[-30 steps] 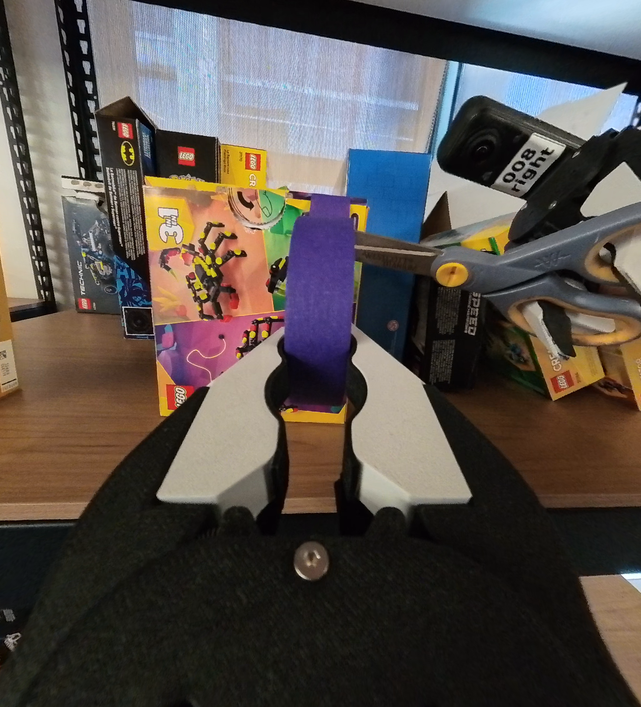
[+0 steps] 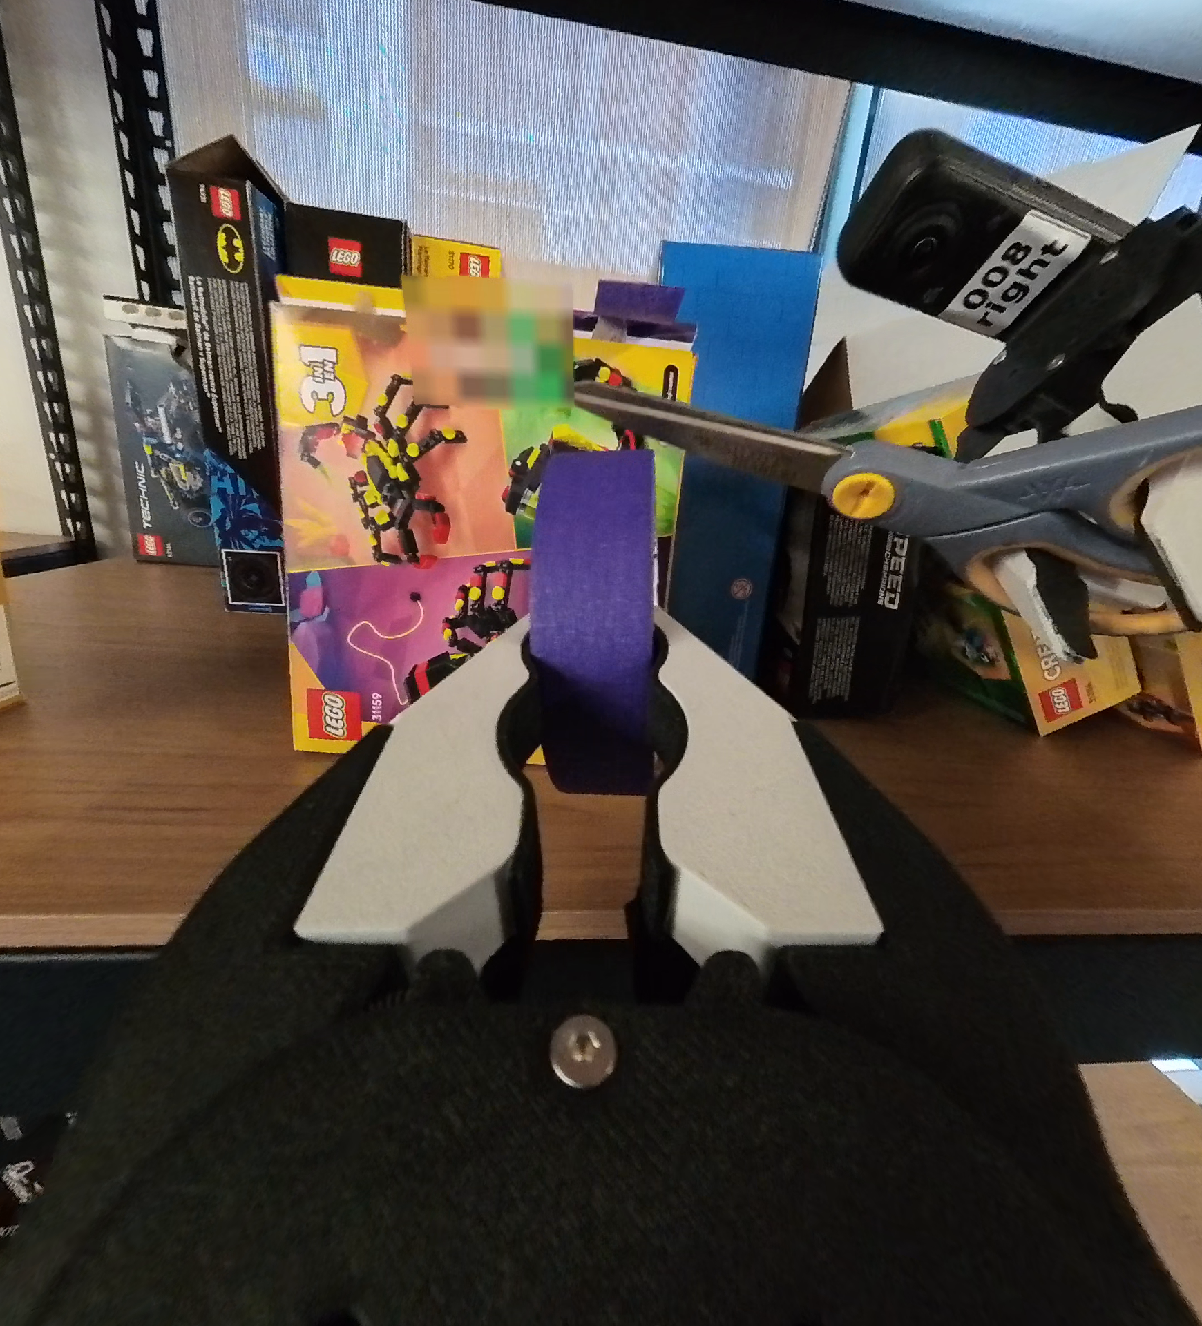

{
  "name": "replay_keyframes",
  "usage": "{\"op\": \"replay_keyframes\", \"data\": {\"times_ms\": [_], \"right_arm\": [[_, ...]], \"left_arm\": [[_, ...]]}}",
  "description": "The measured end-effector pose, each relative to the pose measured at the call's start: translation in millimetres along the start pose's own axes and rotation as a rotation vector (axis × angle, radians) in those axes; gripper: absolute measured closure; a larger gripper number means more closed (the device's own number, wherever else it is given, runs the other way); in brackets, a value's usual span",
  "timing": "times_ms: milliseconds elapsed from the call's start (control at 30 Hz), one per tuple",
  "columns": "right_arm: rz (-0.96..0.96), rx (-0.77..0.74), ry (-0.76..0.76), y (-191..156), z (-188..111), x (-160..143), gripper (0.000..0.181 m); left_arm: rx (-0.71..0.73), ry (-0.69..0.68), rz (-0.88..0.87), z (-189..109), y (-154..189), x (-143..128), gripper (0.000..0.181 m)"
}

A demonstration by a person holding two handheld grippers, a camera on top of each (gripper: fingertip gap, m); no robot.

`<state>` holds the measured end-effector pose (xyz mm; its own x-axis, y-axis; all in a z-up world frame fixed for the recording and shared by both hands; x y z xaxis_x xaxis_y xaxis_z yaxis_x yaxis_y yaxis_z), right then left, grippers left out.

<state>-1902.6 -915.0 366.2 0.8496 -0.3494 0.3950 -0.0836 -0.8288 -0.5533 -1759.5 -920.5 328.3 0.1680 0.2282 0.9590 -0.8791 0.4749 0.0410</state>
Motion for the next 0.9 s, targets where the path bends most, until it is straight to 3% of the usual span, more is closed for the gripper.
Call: {"op": "replay_keyframes", "data": {"times_ms": [167,333,433,500,633,767,900], "right_arm": [[-0.045,-0.063,-0.032,-5,1,-19,0.162],[-0.012,-0.317,-0.014,-14,4,-70,0.163],[0.053,-0.545,0.016,-6,9,-100,0.163],[0.101,-0.696,-0.004,8,7,-122,0.163],[0.176,-0.798,-0.036,31,-1,-144,0.162],[0.208,-0.784,-0.077,35,-8,-150,0.162],[0.134,-0.900,-0.154,42,-14,-150,0.160]], "left_arm": [[-0.054,-0.033,-0.072,-2,7,-4,0.160],[-0.234,-0.085,-0.586,0,41,-14,0.160],[-0.305,-0.167,-0.740,6,63,-27,0.160],[-0.305,-0.205,-0.758,8,71,-33,0.160],[-0.315,-0.190,-0.730,14,78,-27,0.160],[-0.276,-0.137,-0.549,18,77,-22,0.160],[-0.314,-0.168,-0.610,21,88,-27,0.160]]}}
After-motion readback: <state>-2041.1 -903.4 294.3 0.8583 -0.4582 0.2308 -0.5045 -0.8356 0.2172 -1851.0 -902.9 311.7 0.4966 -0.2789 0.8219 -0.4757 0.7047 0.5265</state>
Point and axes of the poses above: each gripper's, where its closed fingertips meet, z out along the fingers, x out of its top, y = z × x across the jaws, the point moved 4 cm from there along -z, back along the fingers, and after that the axes turned 10 degrees about -x, right-handed, at the moved point
